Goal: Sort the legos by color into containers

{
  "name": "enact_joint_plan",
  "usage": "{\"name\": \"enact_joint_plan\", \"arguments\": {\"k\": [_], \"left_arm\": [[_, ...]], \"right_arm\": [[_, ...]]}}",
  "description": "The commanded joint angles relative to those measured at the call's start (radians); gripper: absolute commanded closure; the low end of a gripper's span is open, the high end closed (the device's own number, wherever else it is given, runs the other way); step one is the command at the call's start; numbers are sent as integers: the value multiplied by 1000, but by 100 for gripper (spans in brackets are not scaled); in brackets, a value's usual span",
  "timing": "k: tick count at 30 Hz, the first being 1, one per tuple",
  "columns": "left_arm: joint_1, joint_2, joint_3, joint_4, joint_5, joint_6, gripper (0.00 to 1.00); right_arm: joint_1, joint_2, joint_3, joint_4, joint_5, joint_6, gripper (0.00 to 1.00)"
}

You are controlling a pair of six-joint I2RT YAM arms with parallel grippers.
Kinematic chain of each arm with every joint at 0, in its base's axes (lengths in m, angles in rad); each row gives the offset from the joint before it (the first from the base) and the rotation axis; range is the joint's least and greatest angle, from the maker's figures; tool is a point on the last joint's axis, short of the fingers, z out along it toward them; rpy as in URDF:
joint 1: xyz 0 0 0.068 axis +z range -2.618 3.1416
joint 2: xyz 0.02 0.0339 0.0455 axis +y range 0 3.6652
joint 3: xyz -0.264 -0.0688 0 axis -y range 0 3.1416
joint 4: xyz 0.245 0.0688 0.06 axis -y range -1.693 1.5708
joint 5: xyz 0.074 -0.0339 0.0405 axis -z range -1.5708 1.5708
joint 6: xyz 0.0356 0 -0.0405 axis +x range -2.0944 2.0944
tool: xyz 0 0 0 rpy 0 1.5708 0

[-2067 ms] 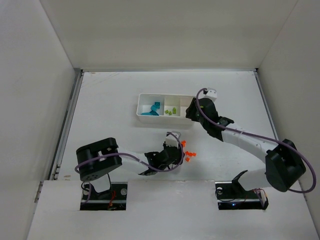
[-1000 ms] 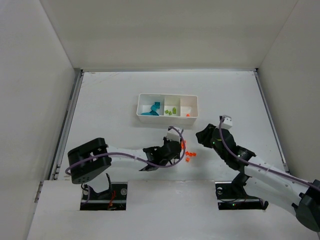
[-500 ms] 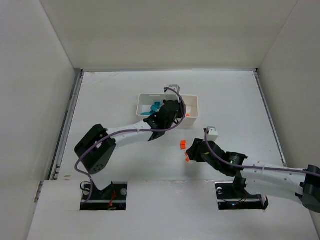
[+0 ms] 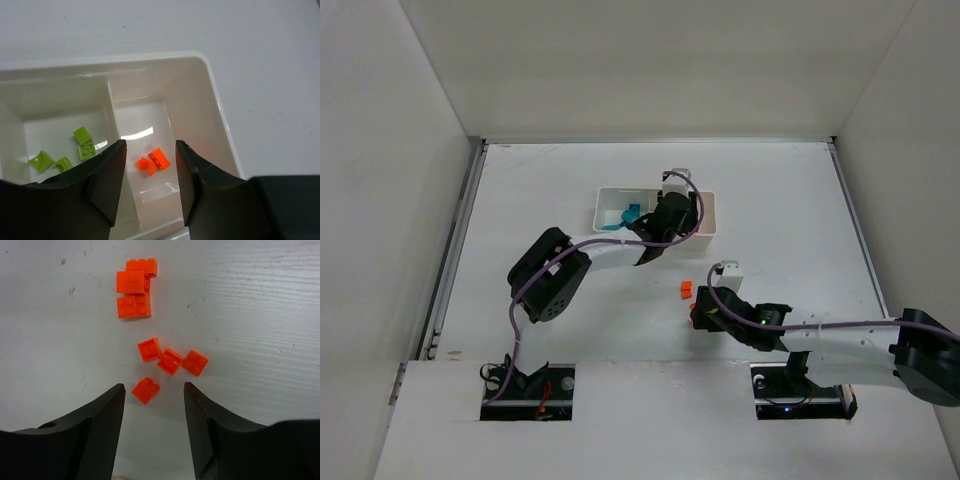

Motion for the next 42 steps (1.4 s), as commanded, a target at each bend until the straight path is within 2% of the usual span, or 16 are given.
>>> {"name": "enact_joint_plan", "arguments": {"k": [1,6,12,15,21,23,28,32,37,42], "left_arm": [[3,-51,43,33,23,15,57],[8,-169,-62,47,37,0,57],[-12,-378,-294,69,23,-31,59],[-40,-487,-415,66,-12,-45,60],[-109,-636,-592,24,-64,-65,60],[-138,-670,-636,11,-75,-77,60],[-225,-670,-682,20,-81,-94,60],[-285,-607,-673,58,-83,-97,59],[-324,-538,-658,98,-84,-119,59],[-334,-466,-639,119,-84,-128,59]], "right_arm": [[12,15,52,30,19,6,45],[19,68,57,54,4,6,50],[25,89,66,45,2,7,58],[25,97,61,47,1,9,59],[25,100,65,42,10,13,75],[25,77,74,27,11,13,77],[16,-32,120,-15,8,-37,78],[-101,-63,204,-6,-2,-160,78],[-273,20,325,82,-64,-293,80],[-412,136,419,192,-160,-345,80]]}}
